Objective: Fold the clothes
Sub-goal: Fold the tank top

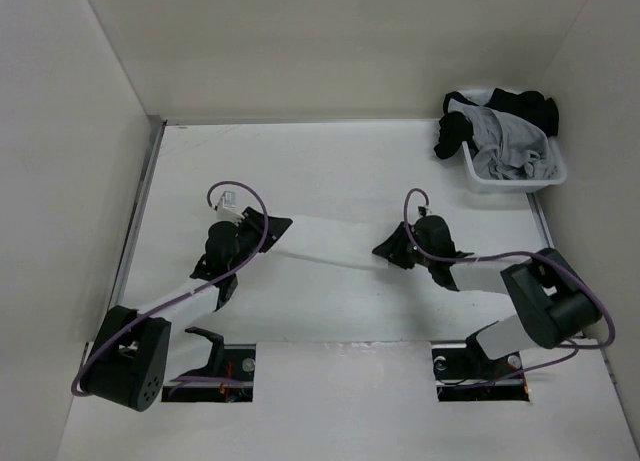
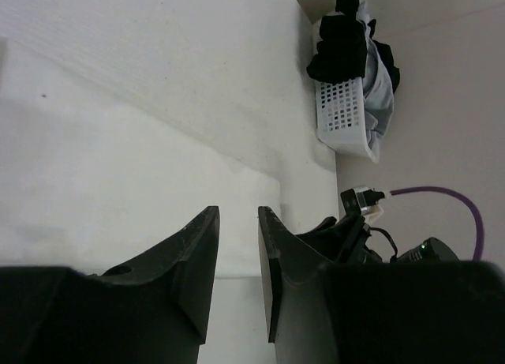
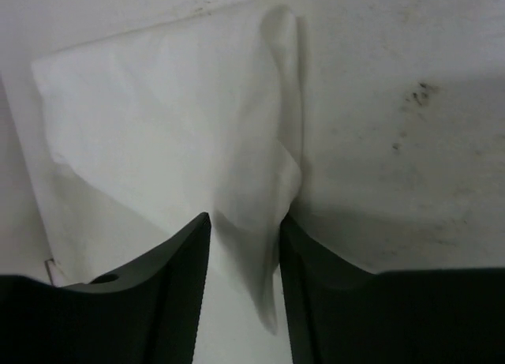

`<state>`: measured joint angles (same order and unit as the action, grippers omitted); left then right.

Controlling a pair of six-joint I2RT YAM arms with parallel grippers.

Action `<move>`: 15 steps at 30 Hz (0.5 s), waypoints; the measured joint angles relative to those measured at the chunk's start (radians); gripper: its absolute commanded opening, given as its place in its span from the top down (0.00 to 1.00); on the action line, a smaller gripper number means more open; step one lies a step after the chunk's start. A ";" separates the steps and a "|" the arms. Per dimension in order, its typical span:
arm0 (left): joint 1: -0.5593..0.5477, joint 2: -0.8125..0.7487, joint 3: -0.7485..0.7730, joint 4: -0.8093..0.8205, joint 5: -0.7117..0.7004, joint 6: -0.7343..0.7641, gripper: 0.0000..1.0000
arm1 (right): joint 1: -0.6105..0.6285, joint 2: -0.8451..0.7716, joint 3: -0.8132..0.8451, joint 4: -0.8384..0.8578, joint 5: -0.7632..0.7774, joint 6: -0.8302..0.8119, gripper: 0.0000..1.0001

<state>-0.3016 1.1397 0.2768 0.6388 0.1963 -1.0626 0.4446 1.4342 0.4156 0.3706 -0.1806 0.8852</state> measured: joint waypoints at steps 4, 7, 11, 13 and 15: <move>-0.020 0.000 0.003 -0.022 -0.027 0.016 0.76 | 0.000 0.080 -0.001 0.096 -0.012 0.053 0.89; -0.022 -0.001 0.003 -0.035 -0.039 0.023 0.76 | -0.013 0.077 -0.025 0.123 -0.006 0.083 0.96; -0.047 -0.014 0.003 -0.048 -0.048 0.028 0.76 | -0.051 -0.061 -0.077 0.066 0.026 0.092 0.99; -0.072 -0.021 0.003 -0.049 -0.051 0.029 0.76 | -0.066 -0.179 -0.082 -0.014 0.058 0.074 0.99; -0.100 -0.024 0.003 -0.049 -0.053 0.029 0.76 | -0.072 -0.306 -0.077 -0.108 0.105 0.044 0.99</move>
<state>-0.4019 1.1152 0.2794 0.5896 0.1429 -1.0336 0.3729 1.1286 0.3386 0.2626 -0.0761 0.9291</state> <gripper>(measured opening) 0.247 0.035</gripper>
